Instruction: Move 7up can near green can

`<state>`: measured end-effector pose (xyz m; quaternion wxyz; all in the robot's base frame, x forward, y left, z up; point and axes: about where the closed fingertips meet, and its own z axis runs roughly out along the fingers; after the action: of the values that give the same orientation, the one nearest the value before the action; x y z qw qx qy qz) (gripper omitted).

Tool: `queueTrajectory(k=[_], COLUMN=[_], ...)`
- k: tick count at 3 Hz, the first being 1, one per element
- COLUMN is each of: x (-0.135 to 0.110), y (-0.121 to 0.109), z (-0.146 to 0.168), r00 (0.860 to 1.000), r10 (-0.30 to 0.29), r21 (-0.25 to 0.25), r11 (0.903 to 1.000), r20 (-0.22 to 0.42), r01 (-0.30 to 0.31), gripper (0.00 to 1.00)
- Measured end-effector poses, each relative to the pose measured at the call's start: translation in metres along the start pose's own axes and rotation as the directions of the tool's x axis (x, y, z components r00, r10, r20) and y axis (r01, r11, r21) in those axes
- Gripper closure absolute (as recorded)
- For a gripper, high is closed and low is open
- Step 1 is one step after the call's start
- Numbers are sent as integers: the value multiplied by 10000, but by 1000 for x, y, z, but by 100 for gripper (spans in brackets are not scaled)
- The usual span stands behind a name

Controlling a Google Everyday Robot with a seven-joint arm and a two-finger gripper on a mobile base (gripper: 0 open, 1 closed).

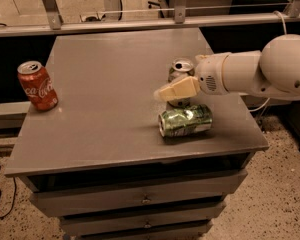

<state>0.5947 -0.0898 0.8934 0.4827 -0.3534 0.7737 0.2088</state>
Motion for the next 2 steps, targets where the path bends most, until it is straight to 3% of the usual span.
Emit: queueTrajectory(k=[1, 2], x=[-7, -27], y=[-4, -24], z=[-11, -39], r00=[9999, 9985], r10=[-134, -446], r21=[186, 344], r11=[9997, 9985], r20=[55, 307], r01=[133, 436], gripper=[0, 0])
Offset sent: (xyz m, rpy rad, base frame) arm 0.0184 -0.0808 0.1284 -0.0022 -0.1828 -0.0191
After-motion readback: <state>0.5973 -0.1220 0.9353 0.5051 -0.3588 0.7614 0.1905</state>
